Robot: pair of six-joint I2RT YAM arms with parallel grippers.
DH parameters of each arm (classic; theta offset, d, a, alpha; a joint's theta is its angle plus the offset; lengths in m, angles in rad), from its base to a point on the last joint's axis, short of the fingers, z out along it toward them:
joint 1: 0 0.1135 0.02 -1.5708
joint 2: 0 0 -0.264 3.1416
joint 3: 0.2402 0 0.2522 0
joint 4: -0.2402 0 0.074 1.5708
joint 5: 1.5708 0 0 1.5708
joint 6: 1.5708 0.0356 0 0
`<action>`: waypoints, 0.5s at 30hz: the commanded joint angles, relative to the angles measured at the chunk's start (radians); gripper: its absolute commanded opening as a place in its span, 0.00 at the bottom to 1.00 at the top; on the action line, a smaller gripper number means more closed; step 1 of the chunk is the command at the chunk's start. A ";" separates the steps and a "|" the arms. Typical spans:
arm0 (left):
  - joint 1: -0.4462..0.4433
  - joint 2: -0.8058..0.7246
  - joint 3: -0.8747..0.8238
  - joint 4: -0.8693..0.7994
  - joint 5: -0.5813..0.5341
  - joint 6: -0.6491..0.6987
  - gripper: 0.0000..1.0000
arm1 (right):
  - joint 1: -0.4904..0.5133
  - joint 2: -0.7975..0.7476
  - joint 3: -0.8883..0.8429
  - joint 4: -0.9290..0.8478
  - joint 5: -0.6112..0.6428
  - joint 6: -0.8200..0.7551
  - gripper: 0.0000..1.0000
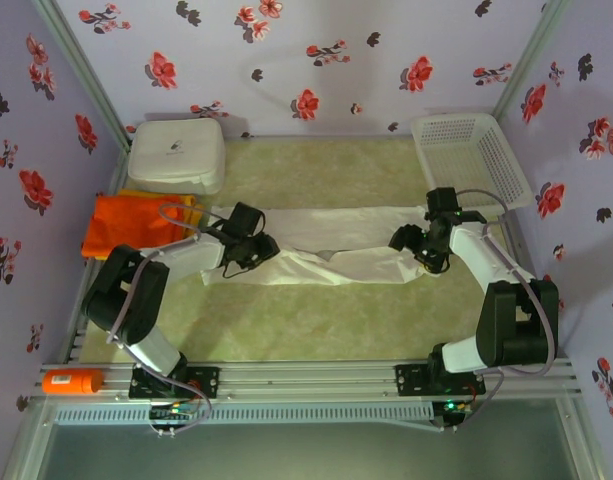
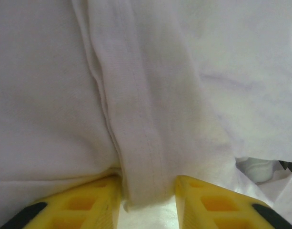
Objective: Fold and stack the t-shirts
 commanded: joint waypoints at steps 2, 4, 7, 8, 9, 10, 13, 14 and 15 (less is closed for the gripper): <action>0.000 0.032 0.061 -0.001 -0.016 0.008 0.19 | 0.007 0.012 -0.009 0.000 0.001 0.004 0.81; 0.000 0.041 0.093 -0.030 -0.017 0.022 0.10 | 0.007 0.013 -0.004 -0.005 0.002 -0.001 0.81; -0.003 0.038 0.131 -0.072 -0.027 0.037 0.03 | 0.007 0.011 0.001 -0.016 0.008 -0.008 0.80; -0.004 0.036 0.141 -0.082 -0.034 0.043 0.01 | 0.007 0.008 0.003 -0.019 0.011 -0.009 0.80; -0.005 0.037 0.154 -0.095 -0.040 0.049 0.00 | 0.007 0.007 0.001 -0.019 0.014 -0.009 0.80; -0.006 0.040 0.169 -0.104 -0.048 0.056 0.00 | 0.007 0.007 0.001 -0.019 0.016 -0.011 0.80; -0.007 0.076 0.240 -0.135 -0.050 0.093 0.00 | 0.007 0.010 0.003 -0.019 0.013 -0.011 0.80; -0.010 0.093 0.269 -0.153 -0.051 0.110 0.00 | 0.007 0.014 0.005 -0.021 0.013 -0.012 0.80; -0.013 0.113 0.312 -0.180 -0.054 0.132 0.00 | 0.007 0.016 0.007 -0.023 0.014 -0.015 0.79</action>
